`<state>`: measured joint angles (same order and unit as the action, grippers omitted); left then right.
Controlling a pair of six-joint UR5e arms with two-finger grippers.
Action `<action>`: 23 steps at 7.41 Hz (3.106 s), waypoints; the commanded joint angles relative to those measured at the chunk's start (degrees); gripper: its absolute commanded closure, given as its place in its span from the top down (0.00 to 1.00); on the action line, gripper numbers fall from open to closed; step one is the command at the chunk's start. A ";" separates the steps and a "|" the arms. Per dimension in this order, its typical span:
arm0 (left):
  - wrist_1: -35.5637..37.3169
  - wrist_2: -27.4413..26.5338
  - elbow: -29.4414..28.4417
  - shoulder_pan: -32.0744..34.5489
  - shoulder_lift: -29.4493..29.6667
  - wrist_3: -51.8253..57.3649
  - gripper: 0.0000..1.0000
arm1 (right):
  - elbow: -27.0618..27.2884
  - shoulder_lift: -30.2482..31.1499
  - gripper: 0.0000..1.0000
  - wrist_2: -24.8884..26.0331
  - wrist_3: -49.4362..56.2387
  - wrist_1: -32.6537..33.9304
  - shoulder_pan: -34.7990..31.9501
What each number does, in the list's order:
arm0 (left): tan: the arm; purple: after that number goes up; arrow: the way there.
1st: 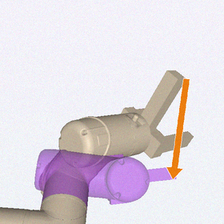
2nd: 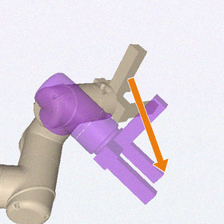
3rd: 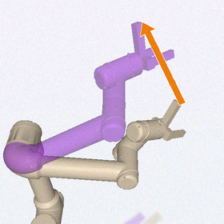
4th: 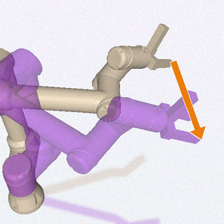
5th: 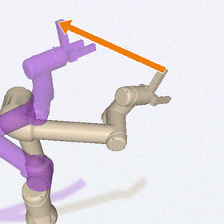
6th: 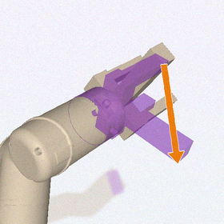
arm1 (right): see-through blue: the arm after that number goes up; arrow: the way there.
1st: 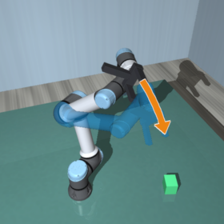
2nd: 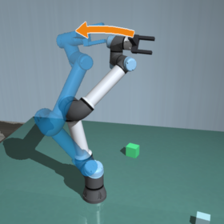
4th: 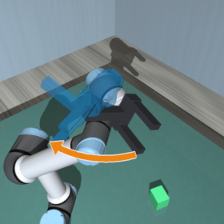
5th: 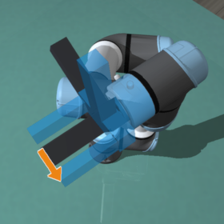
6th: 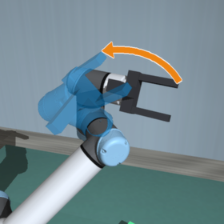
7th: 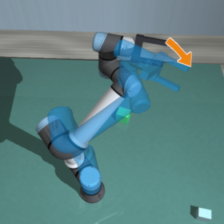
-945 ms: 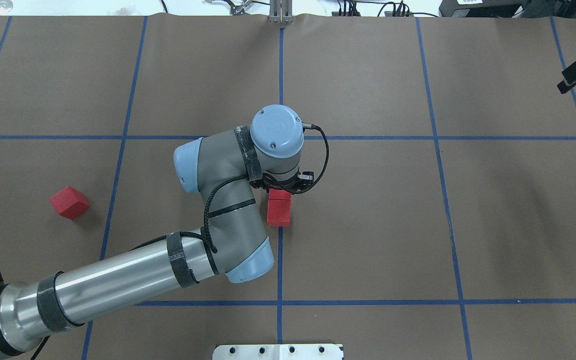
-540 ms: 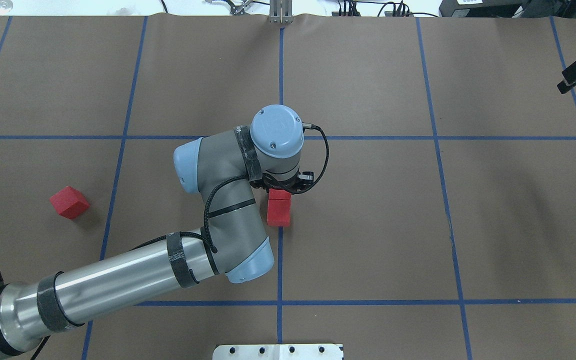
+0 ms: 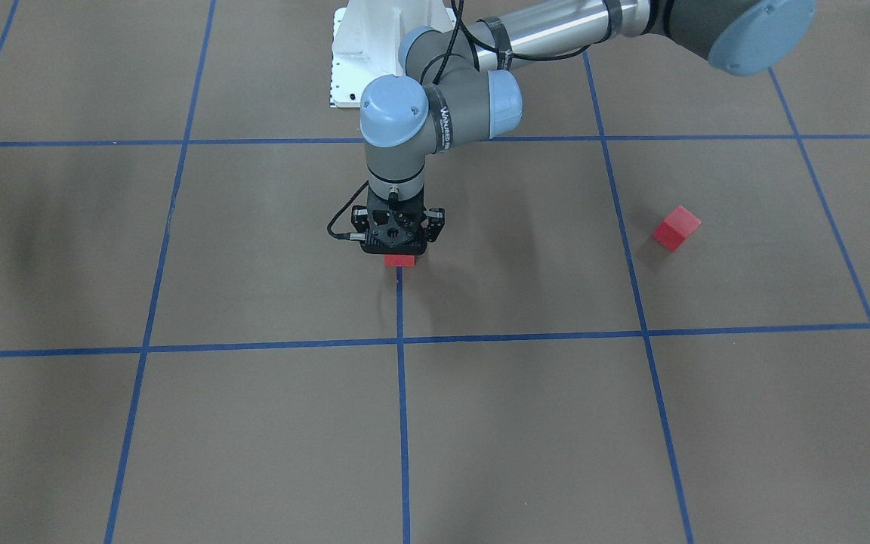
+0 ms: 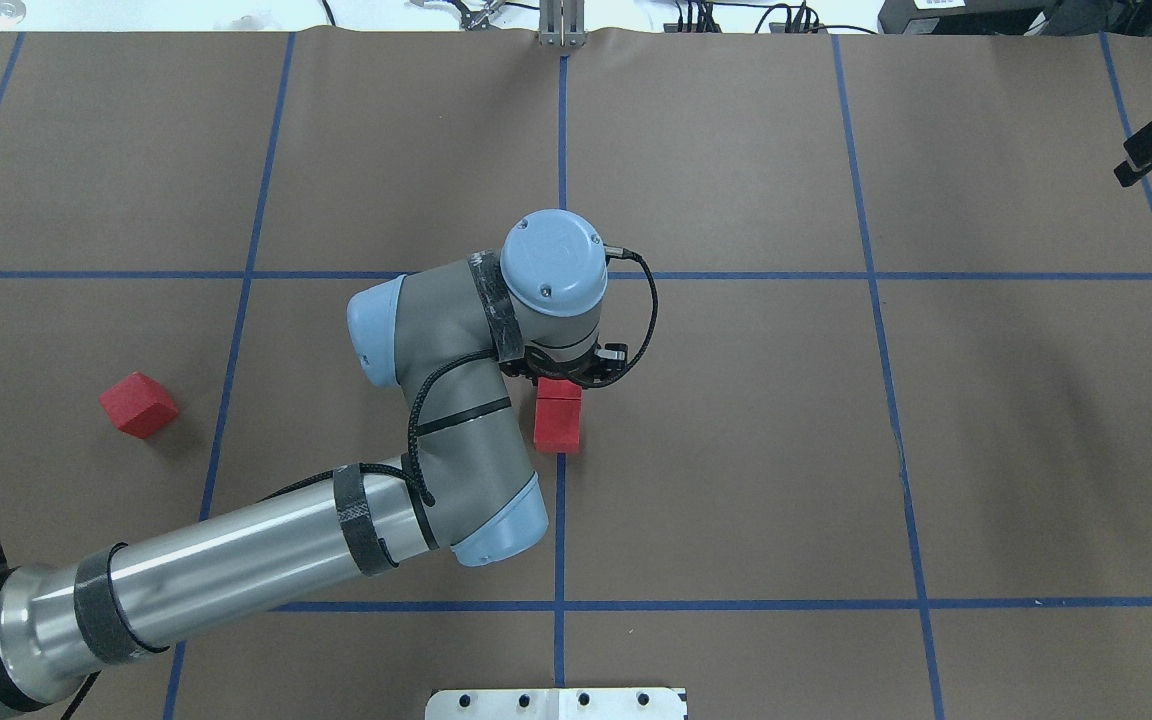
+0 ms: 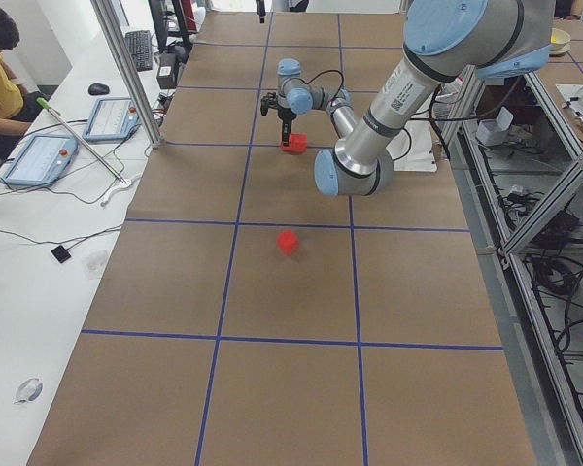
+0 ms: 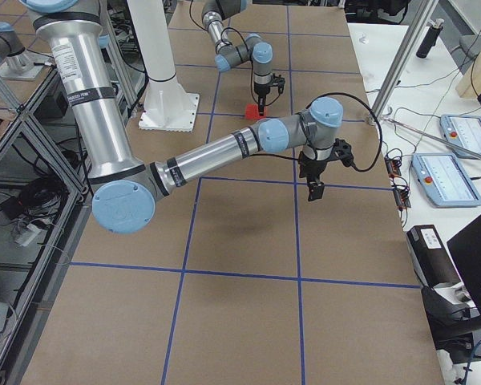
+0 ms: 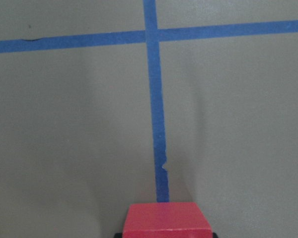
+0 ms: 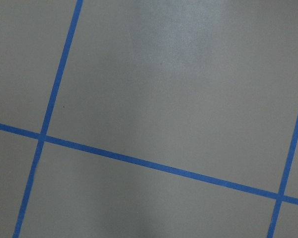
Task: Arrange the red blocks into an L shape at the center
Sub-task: 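Set the cube against the center cube's far side and open the left gripper, then move the left gripper to the remaining red cube and grasp it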
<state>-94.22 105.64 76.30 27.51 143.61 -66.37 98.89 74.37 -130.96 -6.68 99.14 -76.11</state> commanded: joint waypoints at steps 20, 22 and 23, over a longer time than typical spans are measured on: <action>-7.42 11.16 26.79 21.08 -42.48 56.49 1.00 | -0.02 0.07 1.00 -0.09 0.00 0.00 0.00; -17.45 16.75 26.79 23.11 -51.55 59.07 0.99 | -0.02 0.07 1.00 -0.09 0.00 0.00 0.00; -21.84 16.96 26.71 23.12 -54.90 58.99 0.99 | 0.07 0.07 1.00 -0.09 0.00 0.00 0.00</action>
<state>-110.34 120.91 103.03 50.07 93.50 -8.06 98.90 74.44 -131.04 -6.68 99.14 -76.11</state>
